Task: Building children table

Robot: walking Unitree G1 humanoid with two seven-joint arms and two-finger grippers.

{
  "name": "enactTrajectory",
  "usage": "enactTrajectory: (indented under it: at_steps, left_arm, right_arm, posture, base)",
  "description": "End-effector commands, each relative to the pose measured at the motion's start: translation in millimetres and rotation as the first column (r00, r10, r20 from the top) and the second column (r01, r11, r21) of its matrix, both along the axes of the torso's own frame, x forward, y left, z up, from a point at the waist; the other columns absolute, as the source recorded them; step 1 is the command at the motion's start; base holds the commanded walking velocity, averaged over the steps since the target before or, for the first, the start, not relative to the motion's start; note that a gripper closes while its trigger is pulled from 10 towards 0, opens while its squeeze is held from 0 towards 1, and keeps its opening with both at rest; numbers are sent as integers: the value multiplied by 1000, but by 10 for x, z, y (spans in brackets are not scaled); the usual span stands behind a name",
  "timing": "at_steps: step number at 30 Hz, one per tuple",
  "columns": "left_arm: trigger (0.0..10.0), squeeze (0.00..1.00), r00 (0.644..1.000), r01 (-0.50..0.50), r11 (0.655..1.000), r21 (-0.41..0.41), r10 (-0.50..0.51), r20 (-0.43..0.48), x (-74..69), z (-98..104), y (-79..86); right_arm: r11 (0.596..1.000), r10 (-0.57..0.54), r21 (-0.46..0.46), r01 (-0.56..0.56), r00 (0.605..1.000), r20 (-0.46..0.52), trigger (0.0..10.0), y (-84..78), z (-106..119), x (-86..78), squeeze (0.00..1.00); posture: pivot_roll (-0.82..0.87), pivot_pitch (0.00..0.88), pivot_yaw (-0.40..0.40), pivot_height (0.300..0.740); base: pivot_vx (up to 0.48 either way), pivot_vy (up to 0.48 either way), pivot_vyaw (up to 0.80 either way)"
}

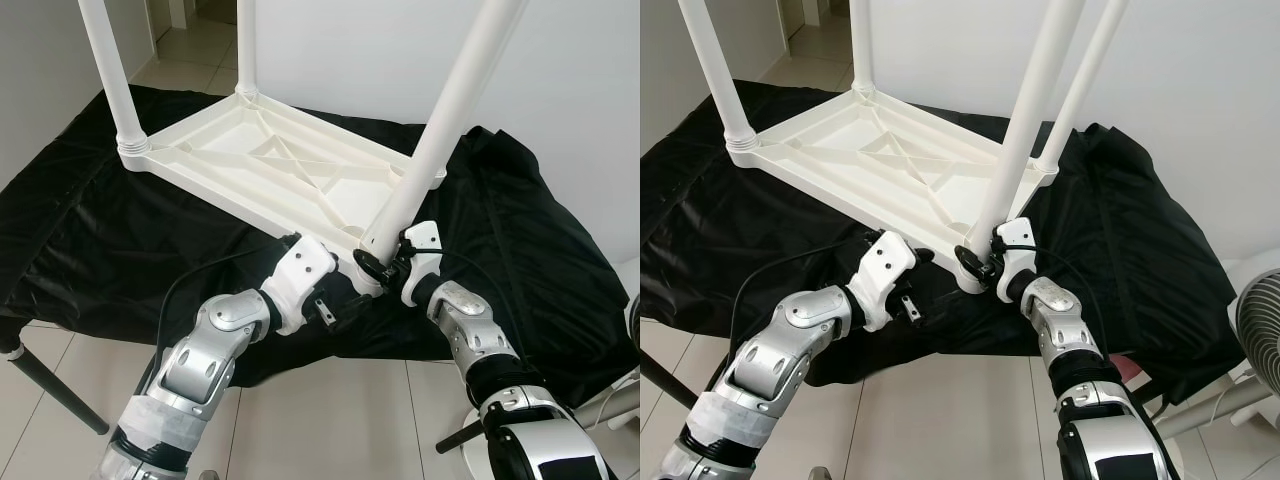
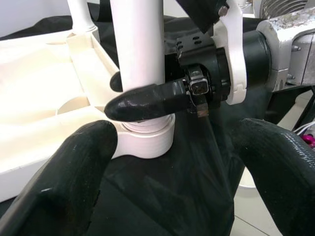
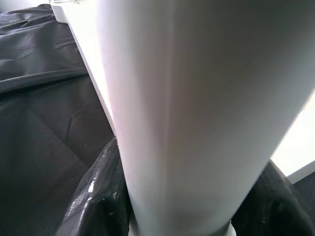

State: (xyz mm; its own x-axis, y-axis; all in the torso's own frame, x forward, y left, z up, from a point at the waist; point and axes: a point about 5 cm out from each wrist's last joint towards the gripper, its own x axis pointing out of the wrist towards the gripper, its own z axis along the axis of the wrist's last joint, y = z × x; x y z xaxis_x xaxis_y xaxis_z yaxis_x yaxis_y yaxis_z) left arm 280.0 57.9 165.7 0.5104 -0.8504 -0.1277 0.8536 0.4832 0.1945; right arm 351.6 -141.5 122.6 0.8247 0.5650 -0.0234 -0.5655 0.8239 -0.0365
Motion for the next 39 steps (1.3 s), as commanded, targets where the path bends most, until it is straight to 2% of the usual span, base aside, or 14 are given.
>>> enactTrajectory:
  at_steps: [1, 13, 15, 19, 22, 24, 26, 28, 29, 30, 35, 36, 37, 39]
  left_arm:
    - [10000, 0, 1000, -7, 1000, 3, 7, 24, 19, 36, -17]
    - [10000, 0, 1000, -7, 1000, -1, 7, 10, -15, 9, -21]
    - [10000, 0, 1000, -7, 1000, -1, 7, 10, -15, 9, -21]
    - [10000, 0, 1000, -8, 1000, -3, 8, 5, -18, 5, -19]
    - [10000, 0, 1000, -9, 1000, -4, 9, 4, -19, 5, -18]
    - [10000, 0, 1000, -8, 1000, -6, 8, 3, -20, 5, -25]
    - [10000, 0, 1000, -8, 1000, -6, 8, 3, -20, 5, -25]
    - [10000, 0, 1000, -6, 1000, -9, 6, 0, -21, 4, -35]
    - [10000, 0, 1000, -5, 1000, -9, 5, -1, -21, 3, -36]
    - [10000, 0, 1000, -1, 1000, -10, 1, -1, -24, 8, -43]
    - [10000, 0, 1000, 2, 1000, -10, -2, -1, -26, 11, -47]
    - [10000, 0, 1000, 3, 1000, -7, -3, -1, -27, 10, -44]
    - [10000, 0, 1000, 3, 1000, -6, -3, -1, -30, 11, -41]
    - [10000, 0, 1000, 0, 1000, -6, 0, -1, -32, 12, -35]
  right_arm:
    - [1000, -10, 2, 10, 1000, 15, 10000, 2, -4, -18, 0]
    - [974, -228, 10, 228, 973, 17, 10000, -76, -4, -47, 0]
    - [974, -228, 10, 228, 973, 17, 10000, -76, -4, -47, 0]
    - [936, -350, 39, 349, 937, 8, 10000, -77, -18, -95, 0]
    - [927, -373, 45, 372, 928, 7, 10000, -76, -20, -106, 0]
    - [822, -566, 90, 563, 824, 14, 10000, -59, -34, -154, 0]
    - [822, -566, 90, 563, 824, 14, 10000, -59, -34, -154, 0]
    - [718, -690, 112, 687, 724, -19, 10000, 74, -72, -198, 0]
    - [700, -707, 112, 706, 706, -33, 10000, 134, -79, -210, 0]
    - [732, -673, 112, 672, 739, -34, 10000, 248, -81, -216, 0]
    - [758, -643, 112, 642, 765, -32, 10000, 320, -79, -220, 0]
    - [799, -588, 137, 586, 809, -32, 10000, 367, -73, -238, 31]
    - [827, -540, 166, 538, 841, -31, 10000, 398, -60, -266, 1000]
    - [838, -516, 189, 512, 856, -32, 10000, 405, -46, -285, 1000]
  posture:
    - [47, 10, -99, 740]
    - [41, 36, -92, 740]
    - [41, 36, -92, 740]
    - [37, 43, -89, 740]
    - [37, 43, -89, 740]
    - [32, 46, -87, 740]
    - [32, 46, -87, 740]
    - [32, 47, -77, 740]
    - [32, 47, -77, 740]
    - [34, 48, -75, 740]
    - [34, 48, -75, 740]
    - [35, 52, -76, 740]
    - [42, 53, -79, 740]
    - [43, 54, -79, 740]
  base:
    - [0, 0, 0]
    - [0, 0, 0]
    - [0, 0, 0]
    - [0, 0, 0]
    - [0, 0, 0]
    - [0, 0, 0]
    - [0, 0, 0]
    - [0, 0, 0]
    - [0, 0, 0]
    - [0, 0, 0]
    - [0, 0, 0]
    - [0, 0, 0]
    - [0, 0, 0]
    - [0, 0, 0]
